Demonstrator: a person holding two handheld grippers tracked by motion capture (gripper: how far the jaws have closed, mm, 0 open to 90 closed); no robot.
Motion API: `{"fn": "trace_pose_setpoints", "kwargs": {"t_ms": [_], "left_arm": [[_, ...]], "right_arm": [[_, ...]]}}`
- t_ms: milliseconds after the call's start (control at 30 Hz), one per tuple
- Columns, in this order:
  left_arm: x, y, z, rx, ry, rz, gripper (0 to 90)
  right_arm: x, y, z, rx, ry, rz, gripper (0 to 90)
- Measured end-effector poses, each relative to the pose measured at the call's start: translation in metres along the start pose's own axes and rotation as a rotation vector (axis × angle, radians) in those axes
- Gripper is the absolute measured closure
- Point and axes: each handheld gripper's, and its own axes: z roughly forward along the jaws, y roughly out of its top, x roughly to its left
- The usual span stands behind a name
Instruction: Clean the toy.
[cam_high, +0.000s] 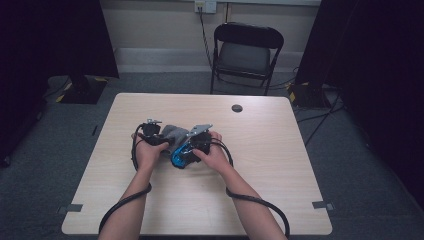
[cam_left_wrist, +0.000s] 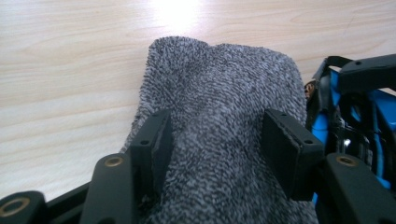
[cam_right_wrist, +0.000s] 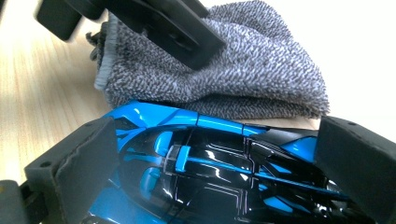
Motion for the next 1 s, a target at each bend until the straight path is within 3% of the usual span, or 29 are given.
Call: {"fn": "trace_pose_setpoints", "kwargs": {"t_ms": [167,333,667,833,1000], "left_arm": [[-0.007,0.006,0.012,-0.014,-0.031,0.035,44.0],[-0.012,0.006,0.021,-0.003,-0.025,0.058,45.5],[-0.017,0.006,0.027,0.027,-0.009,0.163,63.1],[-0.02,0.005,0.028,0.023,-0.007,0.153,71.1],[-0.02,0.004,0.028,0.021,-0.005,0.174,74.8]], "right_arm": [[0.0,0.0,0.0,0.0,0.002,-0.001,0.0],[-0.001,0.0,0.0,0.0,0.002,0.001,0.0],[0.001,-0.001,0.001,-0.008,-0.009,0.01,0.0],[0.0,0.0,0.001,-0.005,-0.011,0.008,0.0],[0.001,-0.001,0.001,-0.012,-0.012,0.01,0.0]]}}
